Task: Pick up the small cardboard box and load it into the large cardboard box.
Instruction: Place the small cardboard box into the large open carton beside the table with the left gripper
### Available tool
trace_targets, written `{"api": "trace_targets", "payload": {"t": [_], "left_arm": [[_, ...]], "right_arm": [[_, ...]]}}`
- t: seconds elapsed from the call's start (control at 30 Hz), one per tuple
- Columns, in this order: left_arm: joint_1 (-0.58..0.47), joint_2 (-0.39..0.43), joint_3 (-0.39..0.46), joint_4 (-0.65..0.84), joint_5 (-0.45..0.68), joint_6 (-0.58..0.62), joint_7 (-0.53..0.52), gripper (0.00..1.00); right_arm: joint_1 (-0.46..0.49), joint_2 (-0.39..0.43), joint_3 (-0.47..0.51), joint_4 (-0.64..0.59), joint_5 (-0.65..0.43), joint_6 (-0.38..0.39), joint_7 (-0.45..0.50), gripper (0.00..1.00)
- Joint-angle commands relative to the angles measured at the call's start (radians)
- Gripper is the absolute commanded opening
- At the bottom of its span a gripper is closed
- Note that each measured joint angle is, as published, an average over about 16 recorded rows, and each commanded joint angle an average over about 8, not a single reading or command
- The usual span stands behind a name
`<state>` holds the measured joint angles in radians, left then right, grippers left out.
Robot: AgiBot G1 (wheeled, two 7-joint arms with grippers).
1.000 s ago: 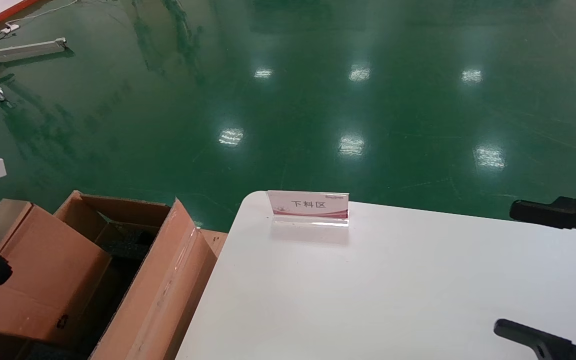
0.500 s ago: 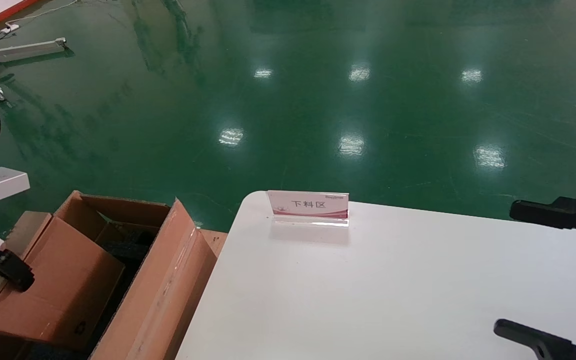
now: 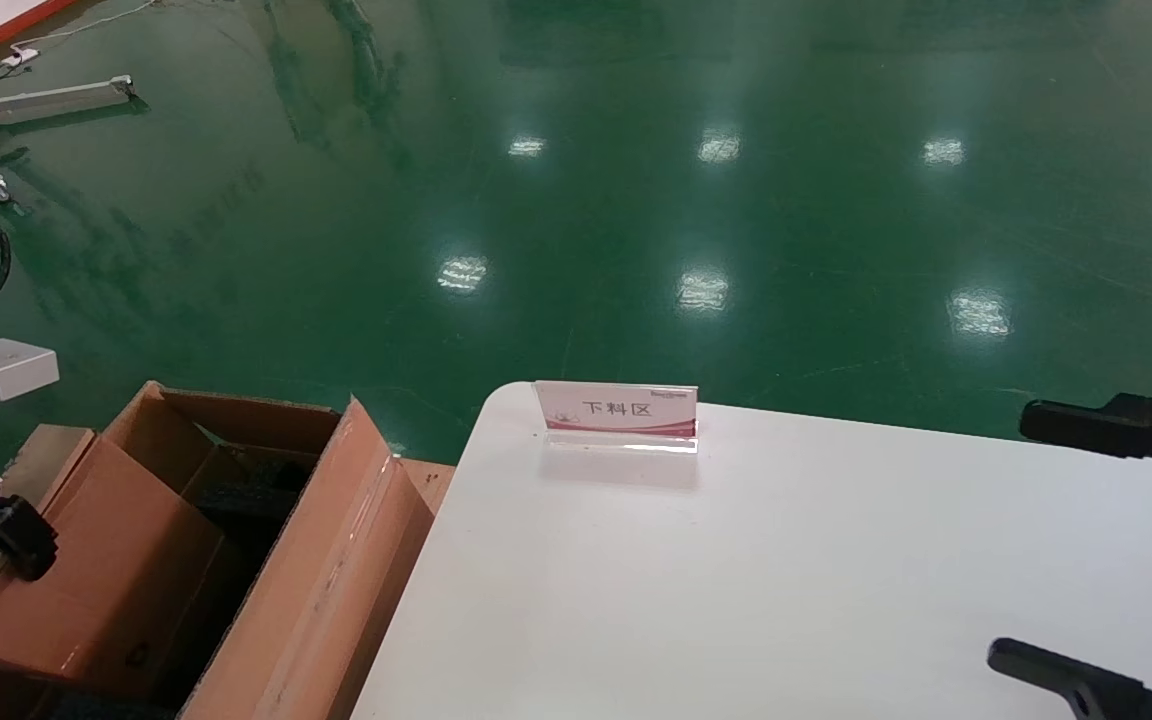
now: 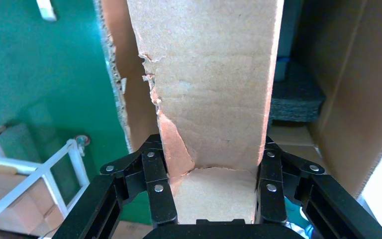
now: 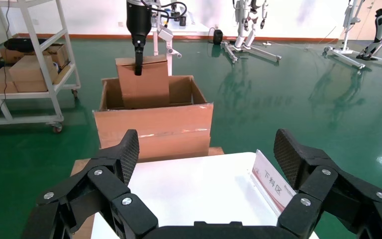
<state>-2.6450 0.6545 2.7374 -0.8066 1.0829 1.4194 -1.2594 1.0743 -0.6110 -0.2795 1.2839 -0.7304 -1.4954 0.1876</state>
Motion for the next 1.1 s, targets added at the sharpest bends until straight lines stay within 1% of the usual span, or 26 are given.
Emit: {"api": "trace_targets", "payload": {"t": [0.03,0.3,0.7,1.1], "left_arm": [[0.015,0.005,-0.001,0.014,0.002,-0.001,0.0,0.0],[0.062,0.022,-0.005,0.052,0.019,-0.015,-0.017,0.0],[0.167,0.067,-0.032,0.119,0.051,-0.049,-0.049,0.0],[0.245,0.098,-0.053,0.18,0.053,-0.074,-0.064,0.0]], "right_arm": [[0.0,0.0,0.0,0.0,0.0,0.0,0.0,1.0],[0.0,0.0,0.0,0.0,0.0,0.0,0.0,1.0],[0.0,0.0,0.0,0.0,0.0,0.0,0.0,1.0],[0.0,0.0,0.0,0.0,0.0,0.0,0.0,1.0]]}}
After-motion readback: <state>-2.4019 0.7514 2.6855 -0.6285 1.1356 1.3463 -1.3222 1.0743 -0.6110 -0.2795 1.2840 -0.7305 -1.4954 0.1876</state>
